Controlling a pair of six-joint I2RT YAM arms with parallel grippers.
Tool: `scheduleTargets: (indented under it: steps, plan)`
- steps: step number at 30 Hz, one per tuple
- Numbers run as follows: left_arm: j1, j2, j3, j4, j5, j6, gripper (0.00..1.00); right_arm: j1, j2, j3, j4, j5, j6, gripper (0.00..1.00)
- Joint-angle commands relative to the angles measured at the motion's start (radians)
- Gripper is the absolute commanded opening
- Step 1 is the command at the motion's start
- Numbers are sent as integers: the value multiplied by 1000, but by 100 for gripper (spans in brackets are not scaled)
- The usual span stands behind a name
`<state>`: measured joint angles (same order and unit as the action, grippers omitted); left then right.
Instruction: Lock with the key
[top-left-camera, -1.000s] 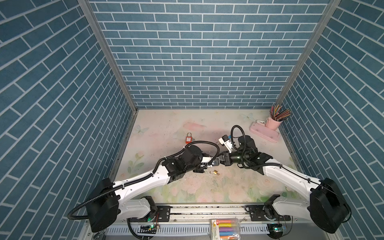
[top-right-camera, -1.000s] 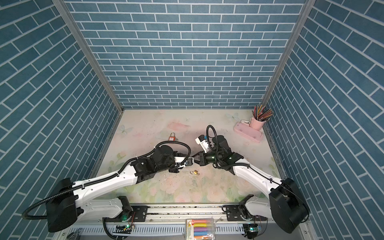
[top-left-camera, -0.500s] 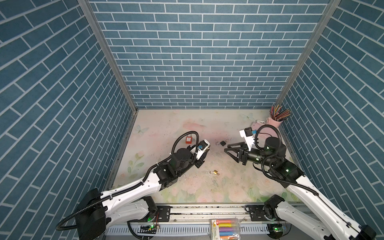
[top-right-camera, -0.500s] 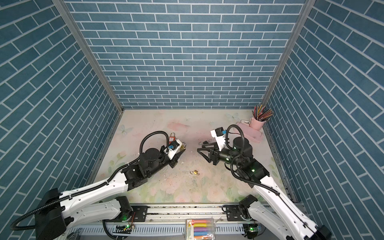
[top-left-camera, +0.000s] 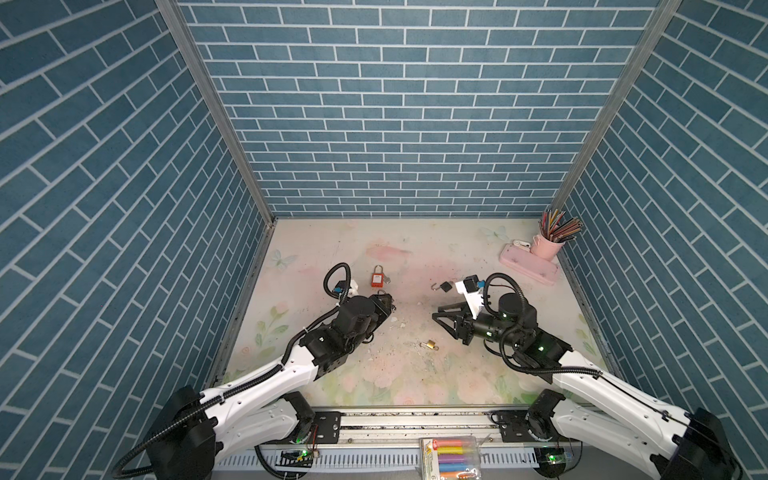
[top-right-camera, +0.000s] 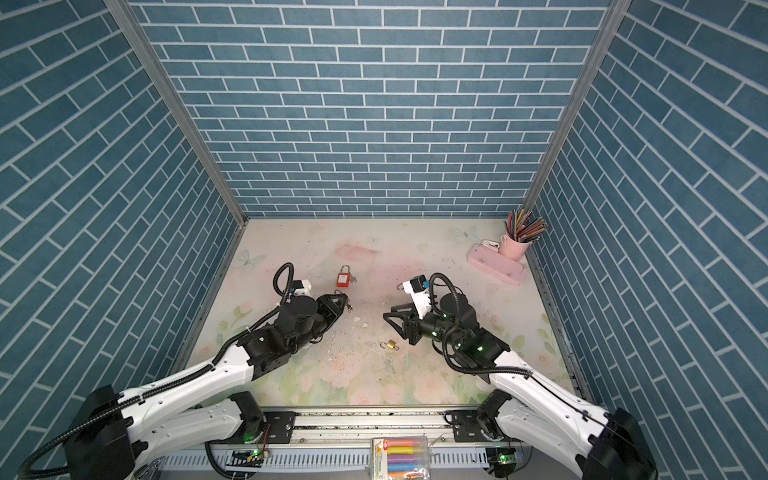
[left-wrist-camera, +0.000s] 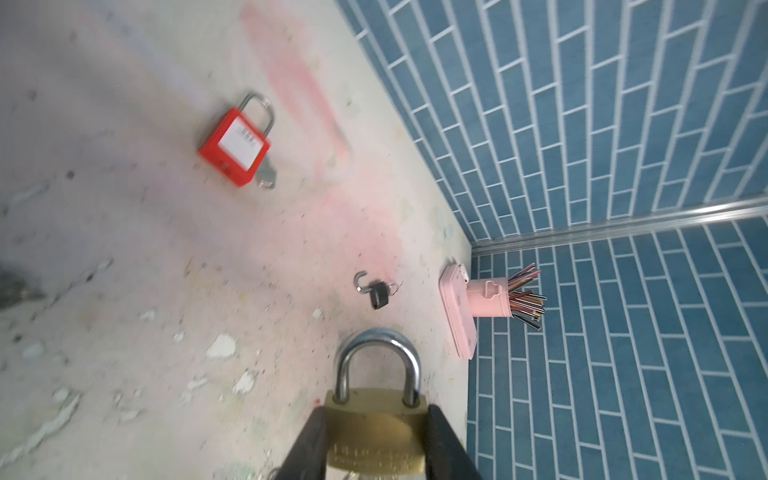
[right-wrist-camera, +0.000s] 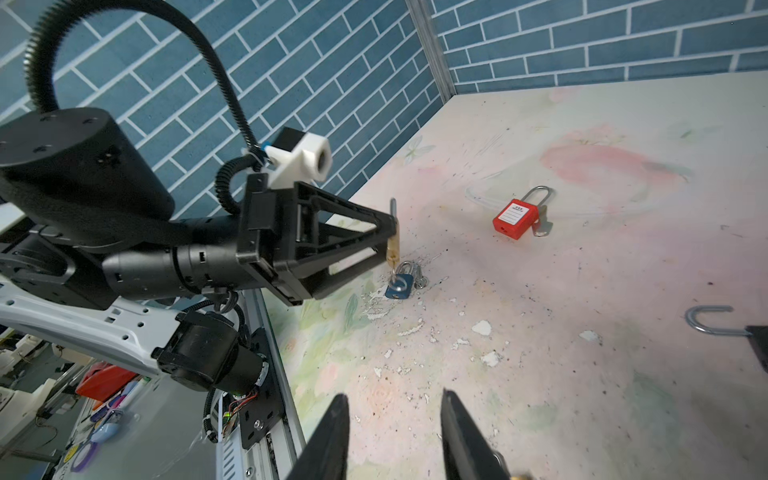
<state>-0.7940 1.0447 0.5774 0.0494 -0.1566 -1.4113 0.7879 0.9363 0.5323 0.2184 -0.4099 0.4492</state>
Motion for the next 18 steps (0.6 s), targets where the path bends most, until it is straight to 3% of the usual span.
scheduleTargets:
  steps: [1,18]
  plan:
    - [21,14,29,-59,130,-185,0,37,72,14,145,40,13,34]
    - [45,3,0,-85,166,-224,0,116,464,169,262,-9,43,33]
